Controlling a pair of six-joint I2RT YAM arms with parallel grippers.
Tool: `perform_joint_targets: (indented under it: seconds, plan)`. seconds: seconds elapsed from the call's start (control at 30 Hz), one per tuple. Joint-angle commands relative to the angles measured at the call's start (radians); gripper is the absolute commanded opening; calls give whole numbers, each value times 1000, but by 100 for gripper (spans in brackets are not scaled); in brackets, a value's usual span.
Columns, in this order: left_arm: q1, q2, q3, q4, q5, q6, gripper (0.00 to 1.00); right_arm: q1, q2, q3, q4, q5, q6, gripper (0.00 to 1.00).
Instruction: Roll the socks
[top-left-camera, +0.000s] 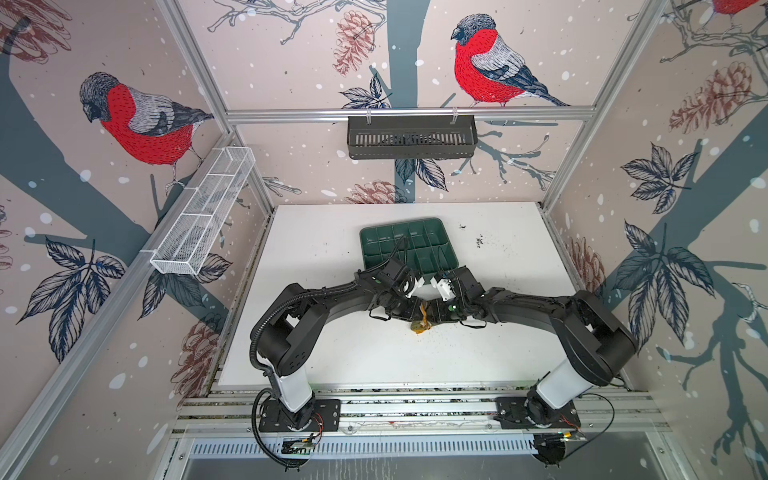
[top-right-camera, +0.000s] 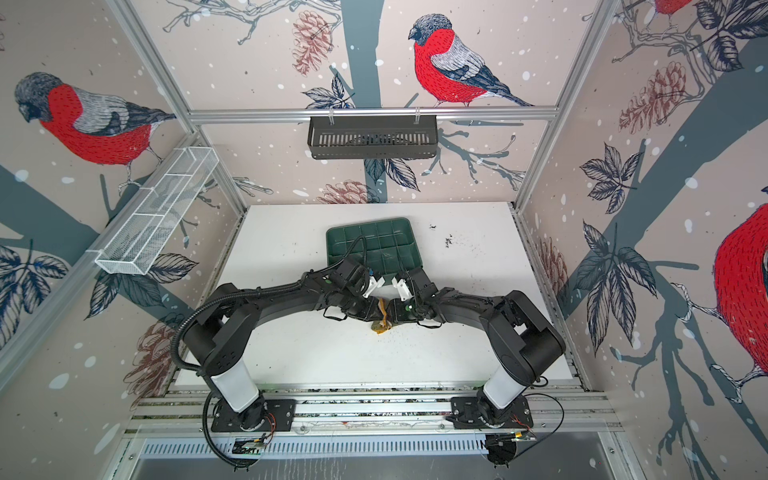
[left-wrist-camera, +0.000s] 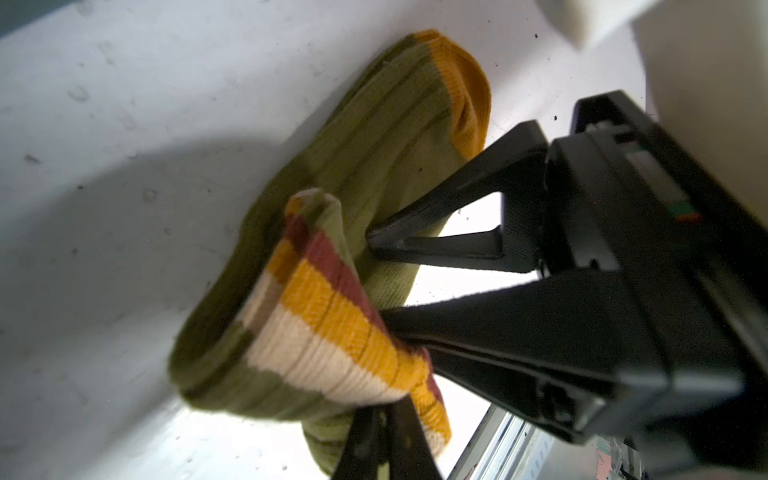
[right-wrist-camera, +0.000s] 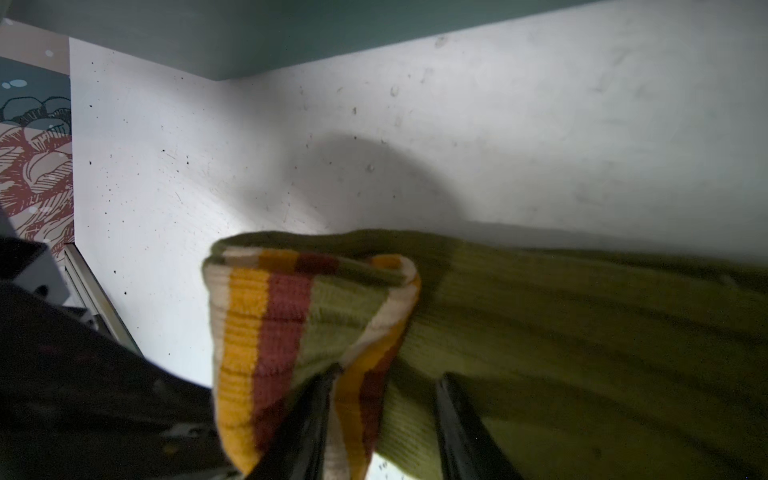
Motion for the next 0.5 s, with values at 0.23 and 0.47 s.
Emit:
perform_joint_targets:
  seconds: [0.23,0.47]
  plan:
    - [1,1,14,-18,-30,19,8,-5,-27,6,-25,-25,-15,32]
    - [1,-3,16,-21,-29,18,8,-53,-94,-4,-72,12,-33,33]
